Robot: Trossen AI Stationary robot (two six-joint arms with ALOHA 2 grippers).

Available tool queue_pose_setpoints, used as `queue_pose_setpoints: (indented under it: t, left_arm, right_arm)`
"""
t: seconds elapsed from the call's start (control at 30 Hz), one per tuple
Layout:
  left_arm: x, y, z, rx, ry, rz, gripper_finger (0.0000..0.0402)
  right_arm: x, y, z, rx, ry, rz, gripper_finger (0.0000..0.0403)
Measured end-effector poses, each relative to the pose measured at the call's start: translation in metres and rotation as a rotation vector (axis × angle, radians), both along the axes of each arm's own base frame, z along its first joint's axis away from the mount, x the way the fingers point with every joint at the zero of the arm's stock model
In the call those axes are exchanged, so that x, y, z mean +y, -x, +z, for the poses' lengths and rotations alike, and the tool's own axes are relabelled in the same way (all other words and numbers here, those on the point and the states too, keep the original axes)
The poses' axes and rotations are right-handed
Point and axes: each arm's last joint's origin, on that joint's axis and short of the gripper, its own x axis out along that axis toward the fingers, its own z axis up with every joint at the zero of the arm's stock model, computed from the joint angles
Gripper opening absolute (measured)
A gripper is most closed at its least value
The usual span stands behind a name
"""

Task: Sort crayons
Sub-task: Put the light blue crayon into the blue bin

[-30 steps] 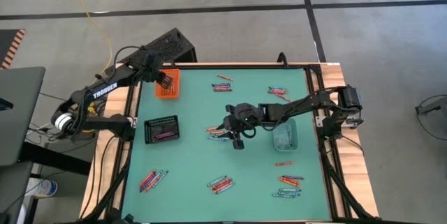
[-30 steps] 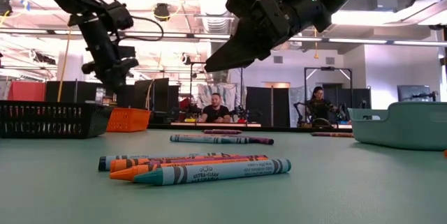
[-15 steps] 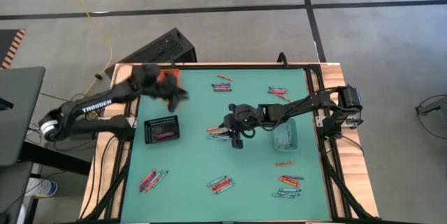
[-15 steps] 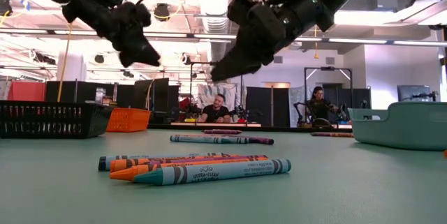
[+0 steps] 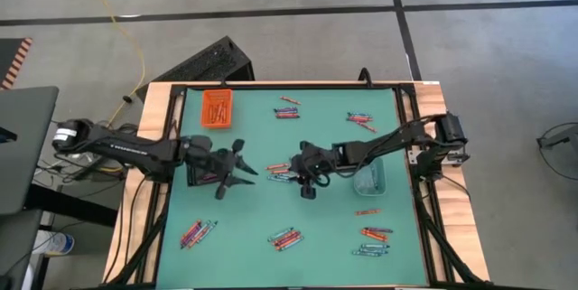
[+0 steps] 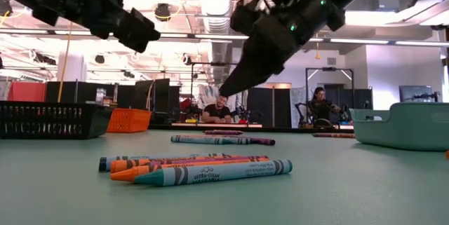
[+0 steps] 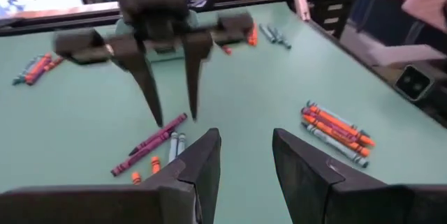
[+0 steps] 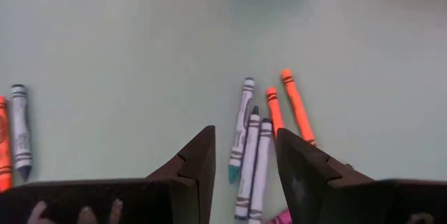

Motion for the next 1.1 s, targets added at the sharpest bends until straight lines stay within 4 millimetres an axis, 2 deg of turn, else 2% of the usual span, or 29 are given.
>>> queue_pose_setpoints:
  t: [0.07, 0.23, 0.47, 0.6, 0.67, 0.8, 1.1]
  left_arm:
    - [-0.005, 0.0, -0.003, 0.007, -0.03, 0.02, 0.0122]
    - [-0.009, -0.001, -0.007, 0.032, -0.059, 0.057, 0.0122]
    - [-0.008, -0.004, -0.012, 0.055, -0.072, 0.074, 0.0122]
    - [-0.008, -0.005, -0.013, 0.056, -0.077, 0.079, 0.0122]
    - [-0.008, -0.004, -0.013, 0.061, -0.077, 0.08, 0.0122]
    - [-0.008, -0.004, -0.013, 0.062, -0.073, 0.082, 0.0122]
    - [-0.008, -0.004, -0.013, 0.061, -0.077, 0.08, 0.0122]
  right_arm:
    - [0.005, 0.001, -0.011, 0.039, 0.03, -0.002, 0.0146]
    - [0.013, -0.018, -0.031, -0.029, 0.069, 0.044, 0.0146]
    - [0.01, -0.046, -0.041, -0.055, 0.086, 0.033, 0.0146]
    - [0.008, -0.064, -0.055, -0.027, 0.088, 0.027, 0.0146]
    - [0.009, -0.073, -0.056, -0.033, 0.087, 0.025, 0.0146]
    - [0.009, -0.08, -0.057, 0.023, 0.092, 0.026, 0.0146]
    - [0.009, -0.078, -0.057, 0.074, 0.097, 0.028, 0.0124]
